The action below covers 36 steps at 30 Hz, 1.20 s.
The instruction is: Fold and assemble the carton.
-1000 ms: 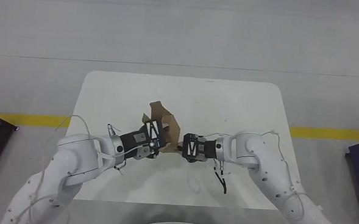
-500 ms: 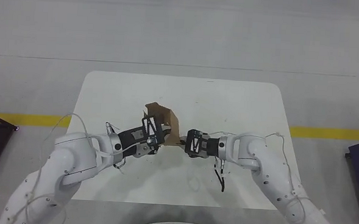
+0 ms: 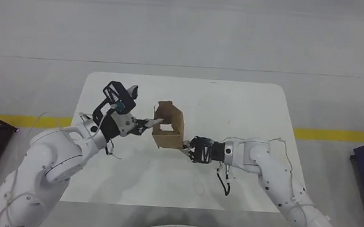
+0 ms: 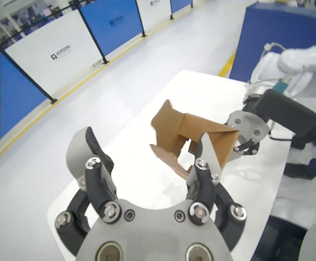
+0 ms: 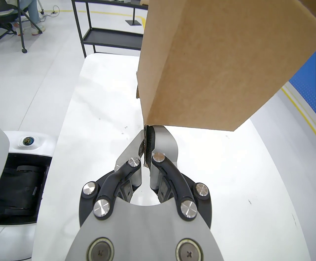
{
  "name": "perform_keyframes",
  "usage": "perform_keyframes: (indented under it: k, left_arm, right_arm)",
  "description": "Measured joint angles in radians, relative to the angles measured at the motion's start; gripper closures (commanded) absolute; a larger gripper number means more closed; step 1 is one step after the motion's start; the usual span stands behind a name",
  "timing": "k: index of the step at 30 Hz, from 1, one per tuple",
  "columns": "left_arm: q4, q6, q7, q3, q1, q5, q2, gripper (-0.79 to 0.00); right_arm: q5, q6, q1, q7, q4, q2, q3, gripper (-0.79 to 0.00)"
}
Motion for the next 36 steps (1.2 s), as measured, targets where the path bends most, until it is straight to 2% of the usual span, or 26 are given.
perform_keyframes:
  k: [4,9,14,27,32,36]
  left_arm:
    - [0.022,0.043,-0.01,-0.046,0.043,-0.08,0.0,-0.785]
    - [0.036,0.065,-0.04,-0.073,0.078,-0.121,0.002,-0.785]
    - [0.041,0.046,-0.06,-0.046,0.076,-0.131,0.001,-0.785]
    - [0.08,0.007,-0.093,0.052,0.011,-0.166,-0.006,-0.785]
    - [0.084,0.044,-0.074,0.04,0.012,-0.202,-0.007,-0.785]
    - [0.1,0.078,-0.053,0.004,0.03,-0.292,-0.009,-0.785]
  right_arm:
    - [-0.072,-0.01,-0.004,-0.103,0.019,0.003,0.004,0.0]
    - [-0.111,-0.015,-0.006,-0.156,0.035,0.005,0.001,0.0]
    - [-0.122,-0.02,-0.001,-0.164,0.038,0.003,-0.007,0.0]
    - [-0.154,-0.033,0.013,-0.129,0.018,0.0,-0.036,0.0]
    - [-0.147,-0.03,0.014,-0.12,0.017,-0.001,-0.035,0.0]
    - [-0.134,-0.033,0.014,-0.11,0.016,-0.001,-0.034,0.0]
